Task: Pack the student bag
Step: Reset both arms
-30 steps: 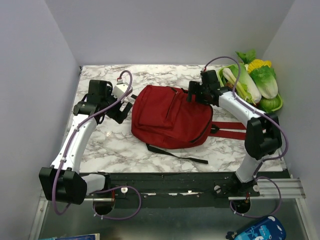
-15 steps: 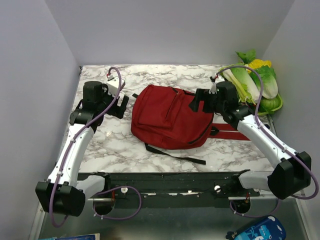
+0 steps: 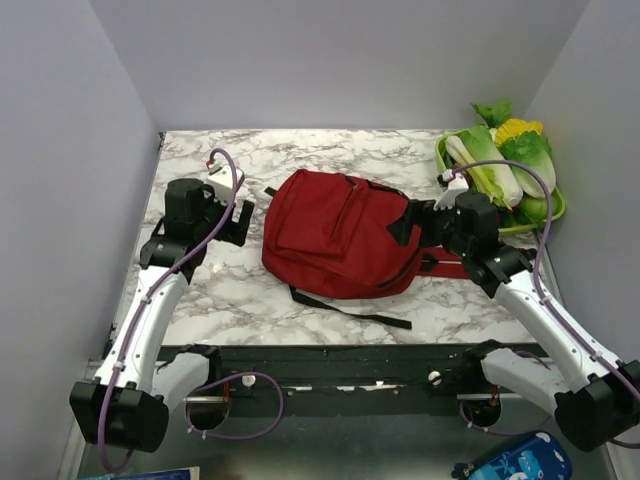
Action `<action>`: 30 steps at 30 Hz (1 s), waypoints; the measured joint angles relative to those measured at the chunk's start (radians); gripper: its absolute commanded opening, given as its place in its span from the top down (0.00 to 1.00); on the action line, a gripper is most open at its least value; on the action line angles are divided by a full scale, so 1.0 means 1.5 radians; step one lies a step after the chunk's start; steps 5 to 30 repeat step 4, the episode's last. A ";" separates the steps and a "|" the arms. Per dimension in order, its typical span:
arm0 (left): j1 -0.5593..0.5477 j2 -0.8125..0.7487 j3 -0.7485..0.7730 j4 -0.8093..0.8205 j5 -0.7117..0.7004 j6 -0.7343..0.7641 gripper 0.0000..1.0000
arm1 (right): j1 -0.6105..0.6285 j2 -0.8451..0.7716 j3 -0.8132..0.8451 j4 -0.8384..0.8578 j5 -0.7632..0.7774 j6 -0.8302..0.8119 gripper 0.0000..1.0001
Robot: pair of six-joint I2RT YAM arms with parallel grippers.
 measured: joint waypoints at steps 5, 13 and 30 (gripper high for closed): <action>0.000 -0.007 -0.021 0.019 -0.016 -0.010 0.01 | 0.000 -0.015 -0.019 0.000 0.000 0.000 0.00; 0.000 -0.007 -0.021 0.019 -0.016 -0.010 0.01 | 0.000 -0.015 -0.019 0.000 0.000 0.000 0.00; 0.000 -0.007 -0.021 0.019 -0.016 -0.010 0.01 | 0.000 -0.015 -0.019 0.000 0.000 0.000 0.00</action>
